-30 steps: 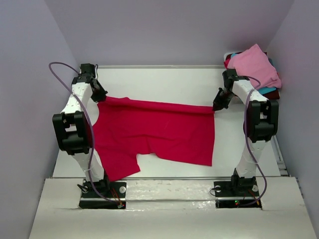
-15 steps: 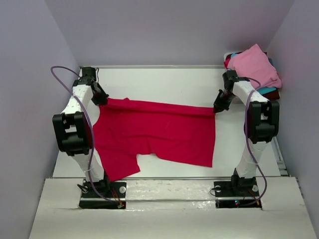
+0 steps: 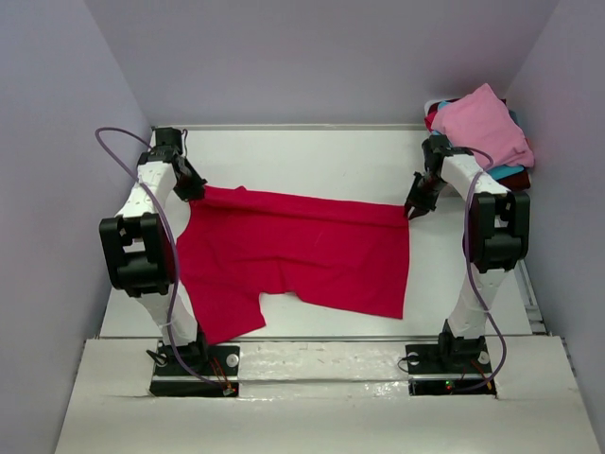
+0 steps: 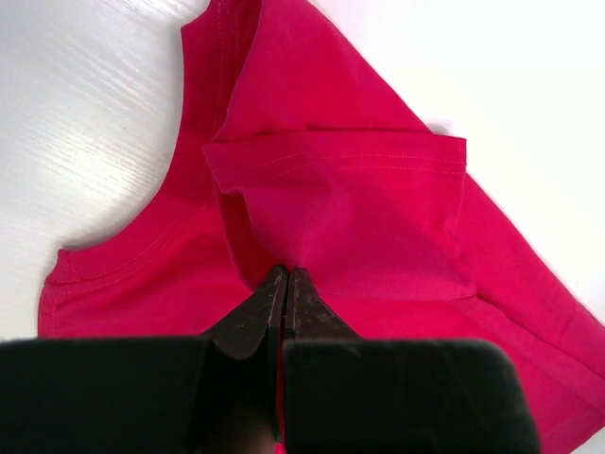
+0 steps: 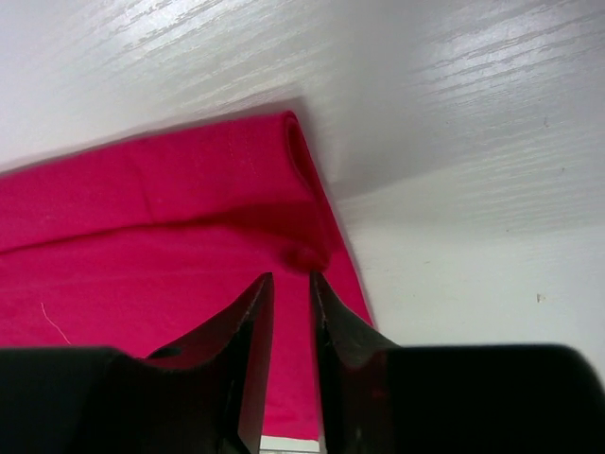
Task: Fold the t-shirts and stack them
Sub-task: Fold the tshirt
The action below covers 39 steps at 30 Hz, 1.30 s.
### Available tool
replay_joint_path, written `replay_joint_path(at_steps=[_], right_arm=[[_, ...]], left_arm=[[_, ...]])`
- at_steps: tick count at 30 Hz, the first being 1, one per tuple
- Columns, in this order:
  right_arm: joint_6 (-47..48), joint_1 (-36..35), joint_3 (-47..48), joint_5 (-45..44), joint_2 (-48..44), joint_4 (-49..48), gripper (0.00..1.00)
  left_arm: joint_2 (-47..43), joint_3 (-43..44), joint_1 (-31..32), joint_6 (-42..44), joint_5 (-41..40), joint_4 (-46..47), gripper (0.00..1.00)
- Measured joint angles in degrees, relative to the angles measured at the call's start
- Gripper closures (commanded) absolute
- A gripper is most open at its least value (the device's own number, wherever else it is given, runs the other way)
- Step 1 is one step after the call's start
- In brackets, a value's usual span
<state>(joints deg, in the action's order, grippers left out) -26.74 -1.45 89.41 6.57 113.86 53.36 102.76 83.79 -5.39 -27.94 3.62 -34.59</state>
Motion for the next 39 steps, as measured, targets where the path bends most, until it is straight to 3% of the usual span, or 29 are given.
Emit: replay_joint_path(at_steps=[3,6,19,30,39], right_arm=[[0.9,0.0,-0.1,0.4,0.0,0.0,0.56],[1.6,0.0,-0.3,1.2,0.0,0.1,0.53],[1.9,0.0,0.0,1.8,0.3,0.8,0.54],[0.7,0.3,8.4,-1.6,5.6,1.6,0.59],[0.0,0.3,9.9,-1.7,6.8,1.7,0.6]], left_arm=[[-0.7,-0.6,0.0,-0.4,0.1,0.0,0.94],[-1.3,-0.9,0.0,-0.8,0.2,0.0,0.94],[-2.4,-1.7,0.0,-1.5,0.5,0.2,0.94],[-2.4,-2.2,0.0,-1.5,0.9,0.1,0.94],[-2.4,-2.2,0.0,-1.5,0.9,0.1,0.94]])
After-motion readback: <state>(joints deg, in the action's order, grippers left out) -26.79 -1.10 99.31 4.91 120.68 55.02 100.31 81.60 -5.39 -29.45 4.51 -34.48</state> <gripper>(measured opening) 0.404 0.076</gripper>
